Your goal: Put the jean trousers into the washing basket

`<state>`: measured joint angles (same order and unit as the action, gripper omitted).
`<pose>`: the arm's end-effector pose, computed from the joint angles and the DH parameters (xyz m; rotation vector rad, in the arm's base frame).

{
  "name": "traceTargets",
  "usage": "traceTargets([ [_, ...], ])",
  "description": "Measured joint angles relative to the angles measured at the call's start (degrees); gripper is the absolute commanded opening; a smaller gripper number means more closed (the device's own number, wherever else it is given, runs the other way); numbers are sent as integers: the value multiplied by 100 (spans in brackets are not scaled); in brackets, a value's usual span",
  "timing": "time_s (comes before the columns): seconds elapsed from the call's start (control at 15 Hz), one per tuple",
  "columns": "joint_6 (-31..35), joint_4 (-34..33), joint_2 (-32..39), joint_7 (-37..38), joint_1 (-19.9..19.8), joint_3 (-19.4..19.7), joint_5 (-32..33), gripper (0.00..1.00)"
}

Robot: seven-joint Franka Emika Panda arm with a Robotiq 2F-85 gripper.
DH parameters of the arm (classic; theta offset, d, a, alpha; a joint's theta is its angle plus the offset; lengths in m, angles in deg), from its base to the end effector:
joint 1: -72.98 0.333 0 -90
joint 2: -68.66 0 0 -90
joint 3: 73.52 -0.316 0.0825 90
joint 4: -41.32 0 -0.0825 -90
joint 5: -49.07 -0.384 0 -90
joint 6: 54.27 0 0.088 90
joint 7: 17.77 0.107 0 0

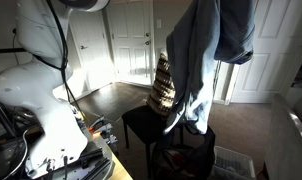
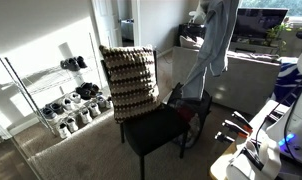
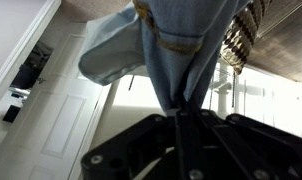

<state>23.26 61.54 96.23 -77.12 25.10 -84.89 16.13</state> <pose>0.4541 -0.3286 0.8679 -2.7440 -0.9050 -1.2203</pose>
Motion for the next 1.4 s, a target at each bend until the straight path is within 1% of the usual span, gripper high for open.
traceTargets([
  [0.33, 4, 0, -94, 0, -57, 2, -1, 0],
  [0.93, 34, 24, 30, 40, 102, 57, 33, 0],
  [1.07, 104, 29, 128, 51, 183, 73, 84, 0],
  [1.2, 328, 33, 271, 53, 328, 94, 193, 0],
  [1.4, 731, 41, 527, 53, 679, 127, 501, 0],
])
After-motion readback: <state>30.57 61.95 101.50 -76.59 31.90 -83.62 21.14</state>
